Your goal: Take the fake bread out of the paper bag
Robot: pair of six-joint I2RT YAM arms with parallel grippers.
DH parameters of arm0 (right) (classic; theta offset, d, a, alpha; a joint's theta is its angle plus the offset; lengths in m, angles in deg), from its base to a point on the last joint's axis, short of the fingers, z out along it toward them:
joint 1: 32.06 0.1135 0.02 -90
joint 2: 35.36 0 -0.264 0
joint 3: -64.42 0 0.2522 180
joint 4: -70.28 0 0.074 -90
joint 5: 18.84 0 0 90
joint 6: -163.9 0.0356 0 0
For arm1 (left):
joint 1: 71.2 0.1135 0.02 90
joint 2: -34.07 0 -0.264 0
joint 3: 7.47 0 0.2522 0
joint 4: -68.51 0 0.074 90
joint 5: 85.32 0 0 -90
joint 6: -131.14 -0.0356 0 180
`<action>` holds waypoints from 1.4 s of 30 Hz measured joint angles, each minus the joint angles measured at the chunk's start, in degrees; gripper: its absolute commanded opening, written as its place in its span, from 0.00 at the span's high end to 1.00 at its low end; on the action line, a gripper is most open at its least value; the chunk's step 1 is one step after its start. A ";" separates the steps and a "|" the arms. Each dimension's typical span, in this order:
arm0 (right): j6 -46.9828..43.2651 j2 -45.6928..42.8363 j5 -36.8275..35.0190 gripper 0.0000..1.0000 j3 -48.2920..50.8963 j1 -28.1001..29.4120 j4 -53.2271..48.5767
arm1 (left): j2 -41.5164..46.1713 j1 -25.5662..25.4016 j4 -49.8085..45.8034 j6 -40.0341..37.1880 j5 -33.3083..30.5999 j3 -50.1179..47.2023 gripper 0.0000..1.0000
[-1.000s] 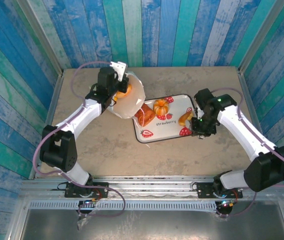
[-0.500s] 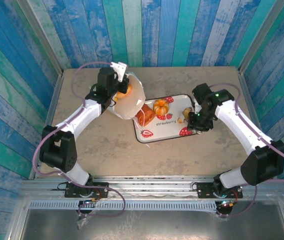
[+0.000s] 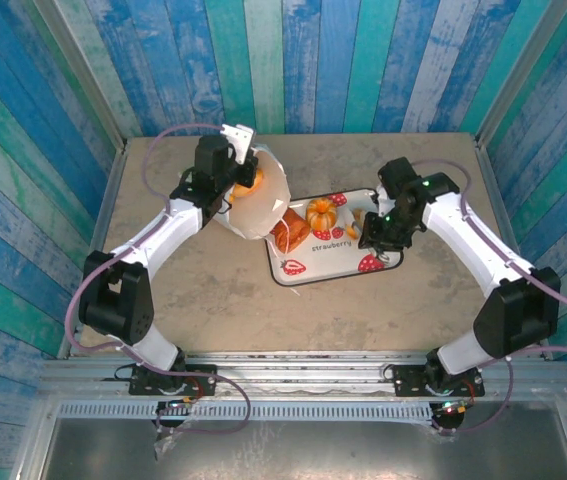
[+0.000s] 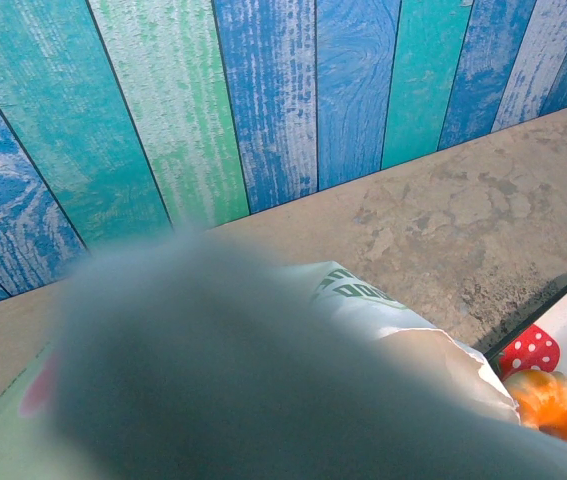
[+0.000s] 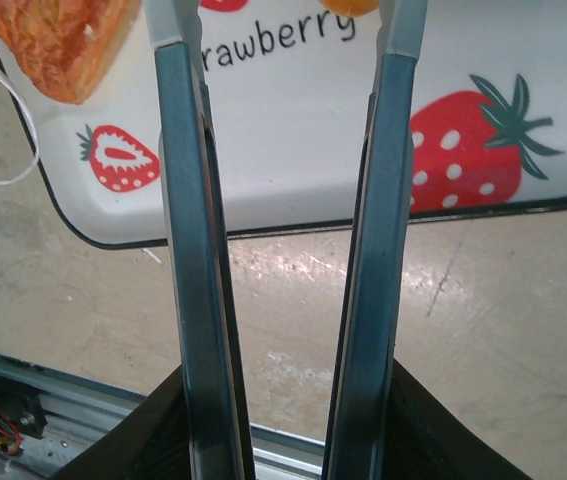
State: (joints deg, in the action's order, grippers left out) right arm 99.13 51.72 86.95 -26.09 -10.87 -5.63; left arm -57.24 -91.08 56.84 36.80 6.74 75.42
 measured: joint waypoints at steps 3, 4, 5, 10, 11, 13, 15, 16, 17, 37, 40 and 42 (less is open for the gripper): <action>-0.13 0.87 0.68 0.60 -0.87 -0.07 0.94 | 0.00 0.00 -0.02 -0.09 0.02 0.00 1.00; -0.22 1.03 0.87 0.60 -1.20 -0.20 1.16 | 0.00 0.00 -0.02 -0.11 0.02 0.00 1.00; -0.31 1.09 1.01 0.60 -1.55 -0.33 1.36 | 0.00 0.00 -0.04 -0.13 0.02 0.00 1.00; -0.72 1.09 1.16 0.59 -3.72 -1.57 1.27 | 0.31 0.00 -0.46 -0.33 0.00 0.00 1.00; -0.79 1.09 1.14 0.59 -4.17 -1.86 1.20 | 0.39 0.00 -0.55 -0.37 -0.02 0.00 1.00; -0.94 1.07 1.05 0.59 -4.87 -2.29 0.96 | 0.55 0.00 -0.76 -0.42 -0.02 0.00 1.00; -1.11 0.87 0.90 0.59 -5.05 -2.71 0.81 | 0.63 0.00 -0.85 -0.55 -0.02 0.00 1.00; -1.18 0.68 0.87 0.59 -5.05 -2.99 0.50 | 0.63 0.00 -0.85 -0.59 -0.02 0.02 1.00; -1.31 0.48 0.76 0.59 -5.01 -3.28 0.24 | 0.63 0.00 -0.85 -0.59 -0.02 0.02 1.00; -2.16 -0.96 3.19 0.57 4.50 -4.31 3.13 | 0.85 0.00 -1.11 -0.57 0.00 0.02 1.00; -2.16 -0.76 3.04 0.57 4.55 -4.31 3.54 | 0.85 0.00 -1.11 -0.57 0.00 0.02 1.00; -2.16 -0.48 2.69 0.56 4.55 -4.31 3.69 | 0.85 0.00 -1.14 -0.57 0.00 0.02 1.00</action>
State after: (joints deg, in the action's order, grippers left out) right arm 96.97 51.24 89.64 -21.54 -15.18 -1.94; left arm -56.39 -91.08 55.70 36.23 6.74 75.44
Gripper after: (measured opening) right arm 0.434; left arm 0.047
